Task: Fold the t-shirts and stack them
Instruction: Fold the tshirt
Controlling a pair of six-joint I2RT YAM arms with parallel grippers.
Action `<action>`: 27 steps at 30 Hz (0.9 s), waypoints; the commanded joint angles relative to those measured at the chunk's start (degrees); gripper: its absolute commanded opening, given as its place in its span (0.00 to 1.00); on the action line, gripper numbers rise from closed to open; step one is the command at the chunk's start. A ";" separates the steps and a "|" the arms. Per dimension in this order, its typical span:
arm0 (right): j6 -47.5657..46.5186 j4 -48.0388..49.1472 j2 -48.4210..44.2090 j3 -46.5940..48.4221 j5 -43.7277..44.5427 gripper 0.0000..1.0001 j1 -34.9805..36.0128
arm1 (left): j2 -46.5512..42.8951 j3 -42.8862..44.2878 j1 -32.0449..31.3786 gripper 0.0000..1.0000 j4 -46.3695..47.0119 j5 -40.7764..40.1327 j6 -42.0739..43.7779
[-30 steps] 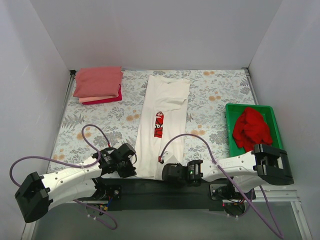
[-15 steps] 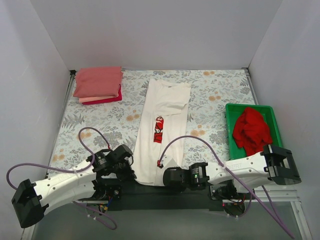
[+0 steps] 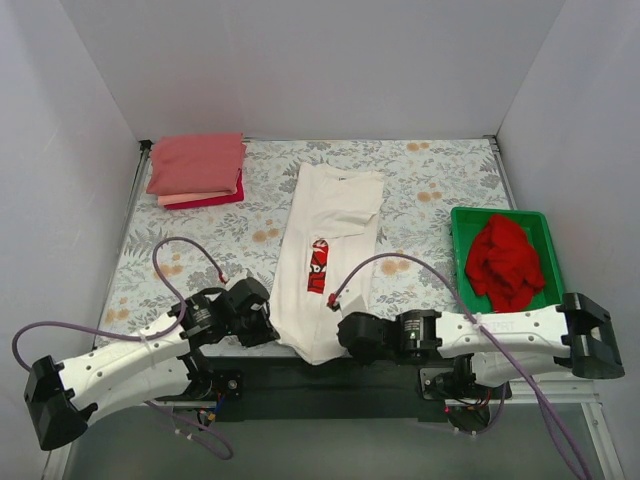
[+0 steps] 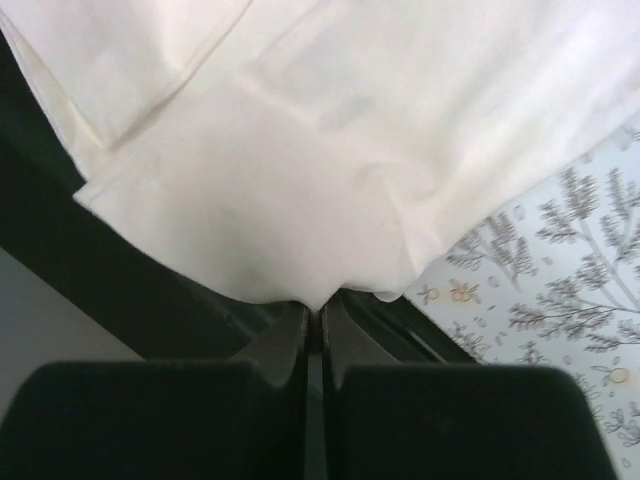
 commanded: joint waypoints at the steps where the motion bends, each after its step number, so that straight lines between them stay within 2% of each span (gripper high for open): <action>1: -2.71 0.53 -4.49 1.37 3.96 0.01 -4.61 | 3.01 5.30 -0.10 0.00 2.31 -8.98 2.37; 5: -5.79 2.28 -5.38 1.81 4.93 0.01 -12.51 | 8.36 8.82 -0.01 0.00 7.76 -15.03 3.87; 8: -9.57 4.91 -5.30 2.78 4.23 0.01 -15.60 | 11.18 12.42 0.60 0.00 11.01 -17.94 5.88; 12: -13.87 7.30 -3.63 4.62 1.07 0.01 -22.10 | 18.20 17.87 3.23 0.00 11.38 -22.07 7.12; 16: -16.43 8.97 -1.79 6.03 -1.39 0.01 -26.41 | 24.35 22.44 7.09 0.00 12.34 -20.77 10.02; 23: -19.15 12.31 1.03 7.79 -6.14 0.01 -34.75 | 32.53 29.39 11.93 0.00 17.00 -23.22 15.99; 27: -20.65 13.01 3.57 9.11 -8.07 0.01 -38.54 | 36.23 31.68 15.80 0.00 20.42 -21.12 20.29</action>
